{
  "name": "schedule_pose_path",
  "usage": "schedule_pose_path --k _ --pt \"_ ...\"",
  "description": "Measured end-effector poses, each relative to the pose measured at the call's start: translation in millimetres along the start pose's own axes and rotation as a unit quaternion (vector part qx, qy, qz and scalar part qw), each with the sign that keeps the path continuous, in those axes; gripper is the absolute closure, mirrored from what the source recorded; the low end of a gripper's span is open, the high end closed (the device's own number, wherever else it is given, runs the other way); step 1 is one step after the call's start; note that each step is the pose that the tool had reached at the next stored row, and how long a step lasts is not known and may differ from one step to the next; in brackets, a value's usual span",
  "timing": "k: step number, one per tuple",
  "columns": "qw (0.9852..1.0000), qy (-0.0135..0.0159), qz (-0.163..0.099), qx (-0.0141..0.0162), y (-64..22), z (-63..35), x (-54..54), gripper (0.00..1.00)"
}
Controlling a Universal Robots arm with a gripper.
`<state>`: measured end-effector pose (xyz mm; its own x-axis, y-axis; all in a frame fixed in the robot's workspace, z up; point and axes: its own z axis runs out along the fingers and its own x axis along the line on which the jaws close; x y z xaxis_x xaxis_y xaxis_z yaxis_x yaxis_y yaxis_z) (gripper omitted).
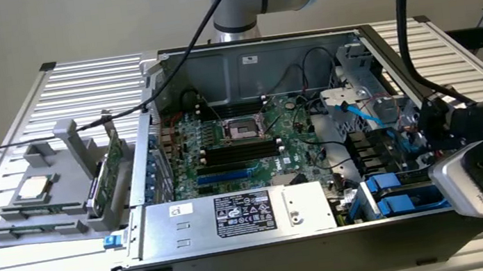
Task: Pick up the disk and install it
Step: 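Insert the second disk wire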
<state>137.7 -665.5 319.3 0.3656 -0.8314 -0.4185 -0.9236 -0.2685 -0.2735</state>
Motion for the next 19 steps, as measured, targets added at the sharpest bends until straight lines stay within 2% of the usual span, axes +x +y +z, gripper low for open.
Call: schedule_pose_path --k 3,7,11,13,14,15,19 --pt "1.0 0.0064 -0.003 -0.002 0.1 0.1 -0.1 0.63" --pt "0.9999 0.0107 -0.004 -0.0029 0.3 0.1 -0.2 0.63" --pt "0.9999 0.0136 -0.006 -0.0031 0.6 0.1 -0.3 0.65" --pt "0.9999 0.0146 -0.006 -0.0032 0.6 0.1 -0.3 0.78" --pt "0.9999 0.015 -0.007 -0.0033 0.7 0.1 -0.3 0.78" --pt "0.9999 0.0154 -0.007 -0.0034 0.7 0.0 -0.4 0.84" --pt "0.9998 0.0171 -0.007 -0.0039 1.0 0.0 -0.5 0.84"
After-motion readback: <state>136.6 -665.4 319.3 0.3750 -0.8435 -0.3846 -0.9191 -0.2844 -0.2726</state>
